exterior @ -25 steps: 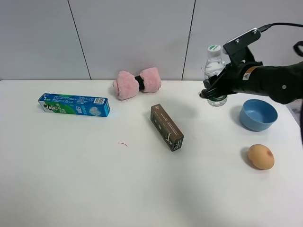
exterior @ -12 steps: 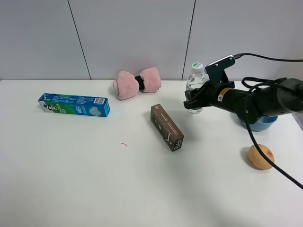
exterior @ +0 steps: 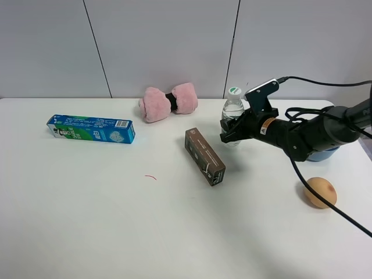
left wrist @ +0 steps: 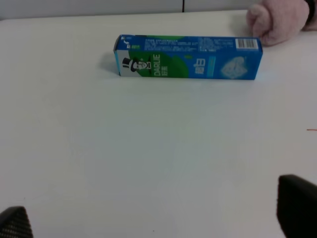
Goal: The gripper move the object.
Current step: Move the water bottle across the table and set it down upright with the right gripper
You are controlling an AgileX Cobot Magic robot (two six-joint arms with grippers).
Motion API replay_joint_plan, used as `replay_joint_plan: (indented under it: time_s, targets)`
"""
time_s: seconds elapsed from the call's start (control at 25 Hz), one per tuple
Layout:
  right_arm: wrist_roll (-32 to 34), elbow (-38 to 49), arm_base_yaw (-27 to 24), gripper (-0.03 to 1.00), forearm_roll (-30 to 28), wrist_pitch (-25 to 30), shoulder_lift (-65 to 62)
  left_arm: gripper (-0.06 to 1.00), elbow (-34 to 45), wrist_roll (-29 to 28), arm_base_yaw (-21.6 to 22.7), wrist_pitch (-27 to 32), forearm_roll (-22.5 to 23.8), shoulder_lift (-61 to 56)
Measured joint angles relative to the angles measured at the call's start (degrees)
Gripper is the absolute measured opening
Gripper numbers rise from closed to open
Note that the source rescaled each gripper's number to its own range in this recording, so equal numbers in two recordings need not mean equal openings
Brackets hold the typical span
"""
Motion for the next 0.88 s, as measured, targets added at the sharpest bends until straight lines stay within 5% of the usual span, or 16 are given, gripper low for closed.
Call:
replay_joint_plan:
  time_s: [0.64,0.68,0.8,0.88]
  targets:
    - [0.5,0.0,0.0,0.0,-1.1,-0.3,0.4,1.0,0.0,0.0,0.0,0.0,0.0,0.0]
    - [1.0,-0.1,0.0,0.06,-1.1,-0.2,0.4,1.0,0.0,0.0,0.0,0.0,0.0,0.0]
    - [4.2,-0.1,0.0,0.64,-1.1,-0.1,0.4,1.0,0.0,0.0,0.0,0.0,0.0,0.0]
    - [6.2,-0.1,0.0,0.87,-1.2,0.0,0.4,1.0,0.0,0.0,0.0,0.0,0.0,0.0]
